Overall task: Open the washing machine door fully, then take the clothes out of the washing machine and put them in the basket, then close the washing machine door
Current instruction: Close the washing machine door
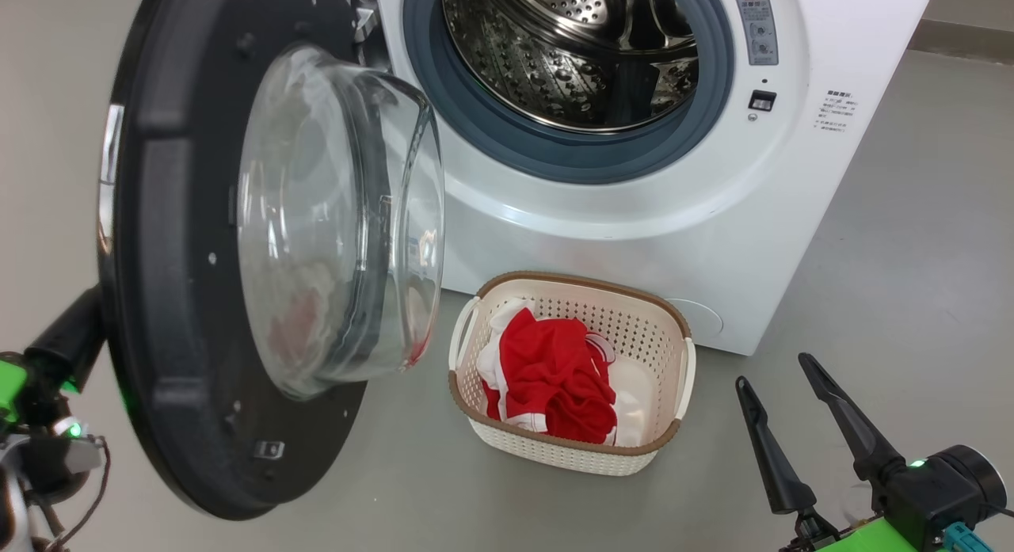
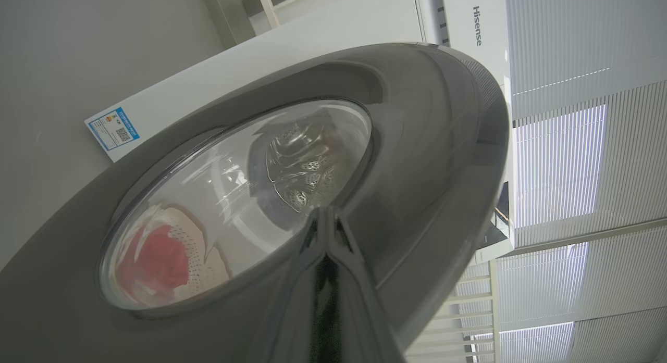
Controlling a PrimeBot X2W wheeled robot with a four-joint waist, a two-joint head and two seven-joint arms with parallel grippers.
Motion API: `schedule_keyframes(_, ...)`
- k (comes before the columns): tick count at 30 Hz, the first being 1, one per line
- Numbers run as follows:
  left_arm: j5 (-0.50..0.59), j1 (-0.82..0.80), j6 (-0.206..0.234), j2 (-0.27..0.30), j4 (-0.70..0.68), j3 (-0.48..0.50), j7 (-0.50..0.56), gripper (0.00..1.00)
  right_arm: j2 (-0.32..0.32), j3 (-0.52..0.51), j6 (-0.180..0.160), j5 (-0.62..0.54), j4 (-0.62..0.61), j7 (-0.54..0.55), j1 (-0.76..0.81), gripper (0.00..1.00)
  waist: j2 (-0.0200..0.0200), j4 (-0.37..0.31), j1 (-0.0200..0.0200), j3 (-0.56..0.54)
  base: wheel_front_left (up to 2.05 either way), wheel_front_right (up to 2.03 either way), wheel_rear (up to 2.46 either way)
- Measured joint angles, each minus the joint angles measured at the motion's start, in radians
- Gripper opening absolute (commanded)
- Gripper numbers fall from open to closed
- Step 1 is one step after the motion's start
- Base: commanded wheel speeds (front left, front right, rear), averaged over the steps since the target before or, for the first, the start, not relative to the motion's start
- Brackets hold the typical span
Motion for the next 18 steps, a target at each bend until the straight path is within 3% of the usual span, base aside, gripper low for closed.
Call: schedule_keyframes(18, -0.039, 0.097, 0.025, -0.059, -0.193, -0.119, -0.021, 0.0, 0.004, 0.001, 0.0, 0.0, 0.001, 0.0, -0.002, 1.0, 0.0, -0.053, 0.0, 0.015, 0.0, 0.0, 0.0)
